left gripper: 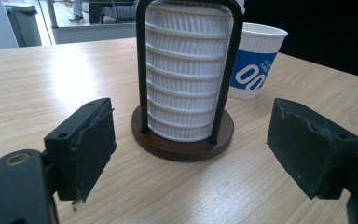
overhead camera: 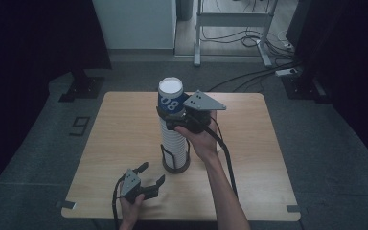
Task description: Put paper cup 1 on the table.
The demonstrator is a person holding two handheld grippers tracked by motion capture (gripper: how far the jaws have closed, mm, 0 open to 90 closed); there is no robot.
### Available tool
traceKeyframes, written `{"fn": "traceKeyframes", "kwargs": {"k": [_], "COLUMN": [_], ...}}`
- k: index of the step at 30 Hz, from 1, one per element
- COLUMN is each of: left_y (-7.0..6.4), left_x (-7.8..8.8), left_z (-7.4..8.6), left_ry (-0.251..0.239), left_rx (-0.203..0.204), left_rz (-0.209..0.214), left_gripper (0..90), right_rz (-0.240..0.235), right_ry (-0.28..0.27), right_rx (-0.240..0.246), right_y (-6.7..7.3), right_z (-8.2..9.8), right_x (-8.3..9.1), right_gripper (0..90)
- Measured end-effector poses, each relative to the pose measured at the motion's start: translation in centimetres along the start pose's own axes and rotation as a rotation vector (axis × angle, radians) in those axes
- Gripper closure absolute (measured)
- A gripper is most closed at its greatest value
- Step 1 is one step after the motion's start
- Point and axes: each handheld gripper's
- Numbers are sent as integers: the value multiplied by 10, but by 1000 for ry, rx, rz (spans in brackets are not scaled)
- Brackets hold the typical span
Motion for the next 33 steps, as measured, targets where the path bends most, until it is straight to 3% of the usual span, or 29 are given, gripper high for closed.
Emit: {"fn": "traceKeyframes", "kwargs": {"k": [33], "left_y": [0], "left_x": [0], "left_z": [0], "left_ry": [1], "left_rx": [5], "left_rz": [0], "left_gripper": [150], "right_rz": [8], "right_ry": [-111], "right_rx": [35], "right_y": [4], "right_z": [-30], "right_x": [15], "right_gripper": [196]}}
Point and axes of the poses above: each handheld gripper's, and its own axes: x roughly backward along the jaws, z roughly out of its underside, y roughly to its left, and after that the axes turned 14 degrees about y, right-handed
